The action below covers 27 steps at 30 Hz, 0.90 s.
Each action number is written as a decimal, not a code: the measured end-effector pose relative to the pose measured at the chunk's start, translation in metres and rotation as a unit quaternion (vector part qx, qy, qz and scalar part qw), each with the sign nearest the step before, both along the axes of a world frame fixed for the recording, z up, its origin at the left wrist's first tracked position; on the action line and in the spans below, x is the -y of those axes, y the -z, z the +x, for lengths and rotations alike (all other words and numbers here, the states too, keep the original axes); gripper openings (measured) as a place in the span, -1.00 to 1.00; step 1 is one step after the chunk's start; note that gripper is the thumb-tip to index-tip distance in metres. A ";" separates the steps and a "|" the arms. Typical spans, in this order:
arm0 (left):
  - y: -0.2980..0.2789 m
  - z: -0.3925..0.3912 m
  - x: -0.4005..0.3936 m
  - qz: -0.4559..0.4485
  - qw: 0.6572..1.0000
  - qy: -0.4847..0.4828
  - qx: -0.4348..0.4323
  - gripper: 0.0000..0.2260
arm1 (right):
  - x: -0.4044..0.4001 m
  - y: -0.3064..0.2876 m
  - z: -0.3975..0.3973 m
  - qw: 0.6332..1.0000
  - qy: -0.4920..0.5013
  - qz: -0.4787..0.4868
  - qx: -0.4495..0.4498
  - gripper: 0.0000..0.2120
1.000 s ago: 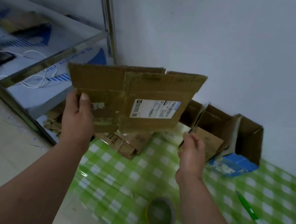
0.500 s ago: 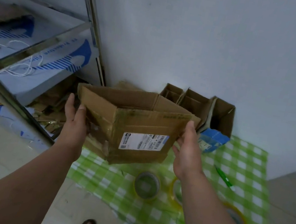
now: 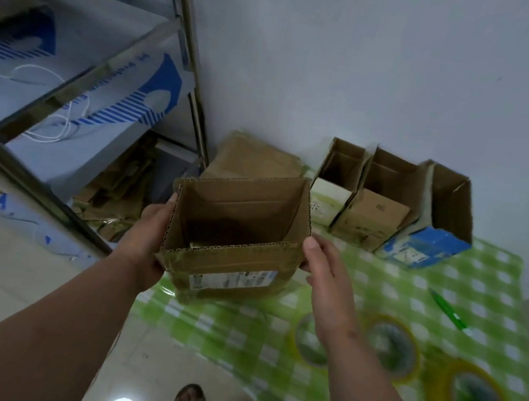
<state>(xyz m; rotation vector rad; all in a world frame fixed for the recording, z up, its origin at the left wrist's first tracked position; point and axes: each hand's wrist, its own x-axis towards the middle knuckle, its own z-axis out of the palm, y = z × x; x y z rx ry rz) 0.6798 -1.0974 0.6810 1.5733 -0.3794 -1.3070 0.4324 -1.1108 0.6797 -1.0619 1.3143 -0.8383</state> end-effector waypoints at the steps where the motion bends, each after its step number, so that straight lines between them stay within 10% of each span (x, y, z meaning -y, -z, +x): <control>1: 0.001 0.004 0.000 0.003 1.000 -0.003 -0.001 -0.58 | -0.001 -0.001 0.002 1.000 -0.009 -0.009 -0.008 -0.53; 7: 0.005 0.029 0.002 0.003 0.999 0.039 -0.005 -0.83 | -0.009 -0.020 0.010 0.994 -0.057 -0.067 -0.070 -0.40; 20: -0.014 0.035 -0.017 0.020 0.987 0.157 -0.009 -0.63 | -0.027 -0.014 0.023 0.988 0.022 -0.031 -0.150 -0.63; 27: -0.024 0.042 -0.027 0.050 0.985 0.078 0.144 -0.62 | -0.041 -0.027 0.018 0.967 -0.126 -0.061 -0.213 -0.60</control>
